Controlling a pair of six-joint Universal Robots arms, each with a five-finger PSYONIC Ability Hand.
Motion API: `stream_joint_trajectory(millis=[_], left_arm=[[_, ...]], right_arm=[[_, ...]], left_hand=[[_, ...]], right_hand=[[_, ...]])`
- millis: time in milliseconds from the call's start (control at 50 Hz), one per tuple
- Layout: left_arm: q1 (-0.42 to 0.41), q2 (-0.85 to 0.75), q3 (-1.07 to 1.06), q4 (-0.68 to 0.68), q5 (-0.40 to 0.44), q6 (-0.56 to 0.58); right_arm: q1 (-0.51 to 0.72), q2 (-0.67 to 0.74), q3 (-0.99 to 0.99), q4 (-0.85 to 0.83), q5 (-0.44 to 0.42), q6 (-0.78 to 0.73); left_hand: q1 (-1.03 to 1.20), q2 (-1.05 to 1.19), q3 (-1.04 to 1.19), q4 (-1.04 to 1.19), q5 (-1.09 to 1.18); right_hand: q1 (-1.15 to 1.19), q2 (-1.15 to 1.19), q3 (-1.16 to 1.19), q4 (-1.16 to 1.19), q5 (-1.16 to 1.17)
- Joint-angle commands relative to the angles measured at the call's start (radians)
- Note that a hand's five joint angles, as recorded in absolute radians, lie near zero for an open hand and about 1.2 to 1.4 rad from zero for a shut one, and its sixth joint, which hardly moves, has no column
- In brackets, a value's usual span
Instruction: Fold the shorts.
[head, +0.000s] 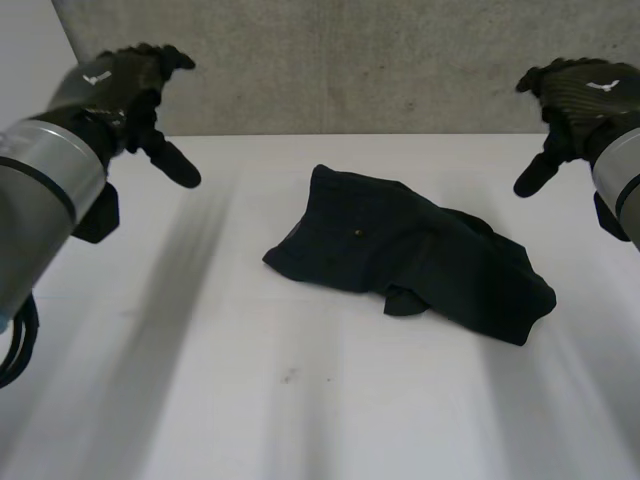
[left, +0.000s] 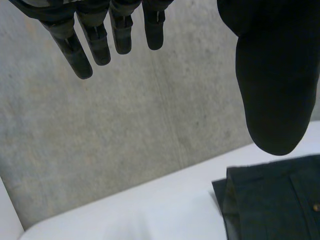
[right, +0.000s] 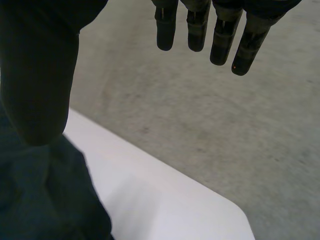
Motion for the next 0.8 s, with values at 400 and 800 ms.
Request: stream_joint_trajectory(millis=[400,800], left_arm=[[-0.008,-0.708,0.247,0.265,0.25,0.207],[-0.008,-0.851,0.379,0.2,0.281,0.212]], right_arm=[[-0.007,0.071,0.251,-0.058,-0.175,-0.229],[-0.01,0.079,0.3,-0.134,-0.172,-0.231]], left_hand=[[0.208,0.209,0.204,0.207,0.195],[0.766,0.766,0.761,0.764,0.752]], right_hand=[[-0.03,-0.054,-0.031,-0.06,-0.069],[-0.03,-0.054,-0.031,-0.06,-0.069]])
